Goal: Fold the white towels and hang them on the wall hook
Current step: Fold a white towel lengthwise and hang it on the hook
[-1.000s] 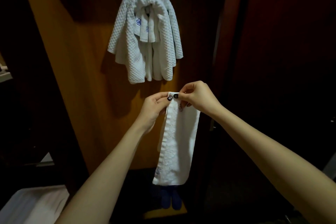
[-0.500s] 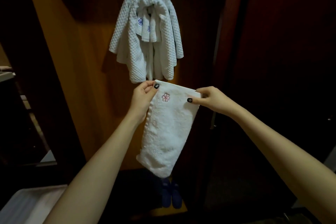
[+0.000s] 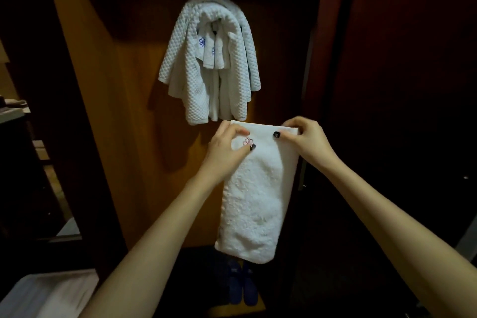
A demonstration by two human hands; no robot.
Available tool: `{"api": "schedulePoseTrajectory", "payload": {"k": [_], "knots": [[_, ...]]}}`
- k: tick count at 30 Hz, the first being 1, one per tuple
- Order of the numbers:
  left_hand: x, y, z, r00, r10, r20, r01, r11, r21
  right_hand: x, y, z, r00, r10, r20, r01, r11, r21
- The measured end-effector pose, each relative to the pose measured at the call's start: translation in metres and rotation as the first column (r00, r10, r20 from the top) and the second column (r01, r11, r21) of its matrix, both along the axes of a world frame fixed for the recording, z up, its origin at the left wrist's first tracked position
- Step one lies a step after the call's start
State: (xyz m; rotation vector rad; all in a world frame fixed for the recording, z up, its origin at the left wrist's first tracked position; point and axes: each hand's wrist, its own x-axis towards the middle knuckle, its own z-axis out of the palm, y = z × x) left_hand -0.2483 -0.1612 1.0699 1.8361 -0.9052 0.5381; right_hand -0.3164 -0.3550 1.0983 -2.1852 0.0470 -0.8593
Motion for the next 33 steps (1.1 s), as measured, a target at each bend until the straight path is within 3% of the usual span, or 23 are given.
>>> {"api": "schedulePoseTrajectory", "payload": {"k": [3, 5, 8, 11, 13, 15, 18, 20, 24, 29, 33], "knots": [[0.0, -0.01, -0.009, 0.99, 0.128, 0.054, -0.135, 0.978, 0.156, -0.007, -0.003, -0.004, 0.999, -0.011, -0.036, 0.008, 0.996, -0.084], [-0.003, -0.016, -0.012, 0.986, 0.155, 0.055, -0.162, 0.973, 0.166, -0.012, -0.004, -0.006, 0.997, 0.059, -0.053, -0.062, 0.996, -0.069], [-0.007, -0.021, -0.012, 0.993, 0.119, 0.005, -0.119, 0.987, 0.107, -0.017, -0.004, -0.007, 0.964, 0.264, -0.014, -0.255, 0.941, 0.221], [-0.011, -0.025, -0.01, 0.995, 0.098, -0.018, -0.097, 0.994, 0.047, -0.02, -0.003, -0.007, 0.936, 0.344, 0.072, -0.338, 0.826, 0.452], [-0.014, -0.027, -0.009, 0.995, 0.092, -0.034, -0.09, 0.994, 0.064, -0.02, -0.002, -0.008, 0.967, 0.239, 0.092, -0.255, 0.883, 0.395], [-0.017, -0.03, -0.011, 0.997, 0.067, -0.029, -0.064, 0.995, 0.073, -0.019, 0.001, -0.01, 0.994, 0.032, 0.106, -0.06, 0.96, 0.274], [-0.025, -0.035, -0.015, 0.998, 0.048, 0.043, -0.05, 0.998, 0.037, -0.021, 0.003, -0.013, 0.968, -0.214, 0.13, 0.2, 0.973, 0.113], [-0.031, -0.039, -0.018, 0.997, 0.041, 0.071, -0.044, 0.998, 0.039, -0.023, 0.007, -0.014, 0.962, -0.243, 0.124, 0.235, 0.969, 0.076], [-0.04, -0.046, -0.019, 0.995, -0.098, 0.014, 0.098, 0.995, -0.004, -0.031, 0.017, -0.012, 0.997, -0.006, 0.072, -0.006, 0.986, 0.164], [-0.041, -0.038, -0.016, 0.954, -0.277, -0.116, 0.263, 0.957, -0.123, -0.039, 0.013, 0.0, 0.967, 0.246, -0.062, -0.198, 0.886, 0.419], [-0.044, -0.037, -0.019, 0.938, -0.307, -0.158, 0.272, 0.939, -0.21, -0.045, 0.012, 0.005, 0.922, 0.371, -0.112, -0.293, 0.858, 0.422]]}}
